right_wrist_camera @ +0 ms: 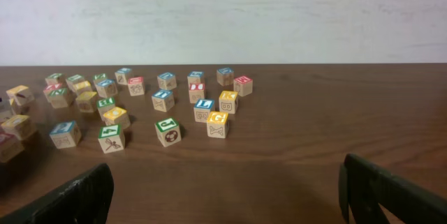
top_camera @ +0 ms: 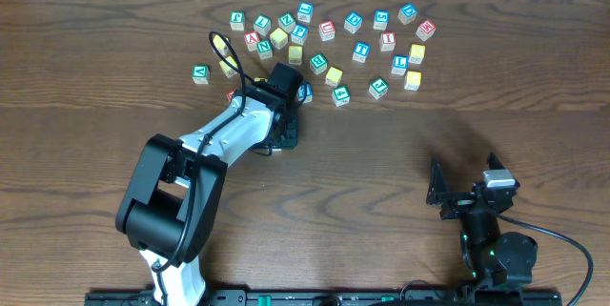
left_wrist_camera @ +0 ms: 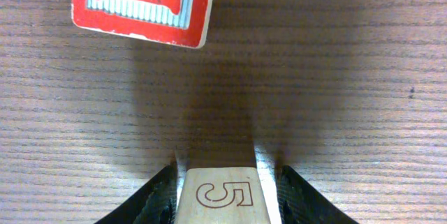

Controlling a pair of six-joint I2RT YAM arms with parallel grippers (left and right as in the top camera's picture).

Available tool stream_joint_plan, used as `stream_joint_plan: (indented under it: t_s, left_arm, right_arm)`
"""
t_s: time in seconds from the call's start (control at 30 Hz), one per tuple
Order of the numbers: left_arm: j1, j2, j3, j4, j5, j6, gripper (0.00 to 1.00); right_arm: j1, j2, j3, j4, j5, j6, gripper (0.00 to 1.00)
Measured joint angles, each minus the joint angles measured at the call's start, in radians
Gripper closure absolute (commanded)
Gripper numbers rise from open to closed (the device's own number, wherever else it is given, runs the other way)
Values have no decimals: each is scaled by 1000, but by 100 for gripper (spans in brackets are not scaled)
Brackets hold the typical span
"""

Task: Spell out ROBOT
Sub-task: 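Carry the R block toward the open table and set it down, then move the left gripper back to the pile over the yellow O block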

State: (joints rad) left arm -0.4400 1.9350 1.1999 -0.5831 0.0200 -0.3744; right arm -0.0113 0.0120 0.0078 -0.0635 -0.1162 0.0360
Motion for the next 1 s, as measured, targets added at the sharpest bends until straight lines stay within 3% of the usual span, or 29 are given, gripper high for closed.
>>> stream_joint_plan:
  t_s: [0.57, 1.0]
  left_arm:
    - [2, -169, 4, -71, -23, 58, 48]
    - [2, -174, 249, -202, -50, 80, 48]
  right_arm:
    - [0, 0, 0, 0, 0, 0, 1]
    - [0, 0, 0, 0, 0, 0, 1]
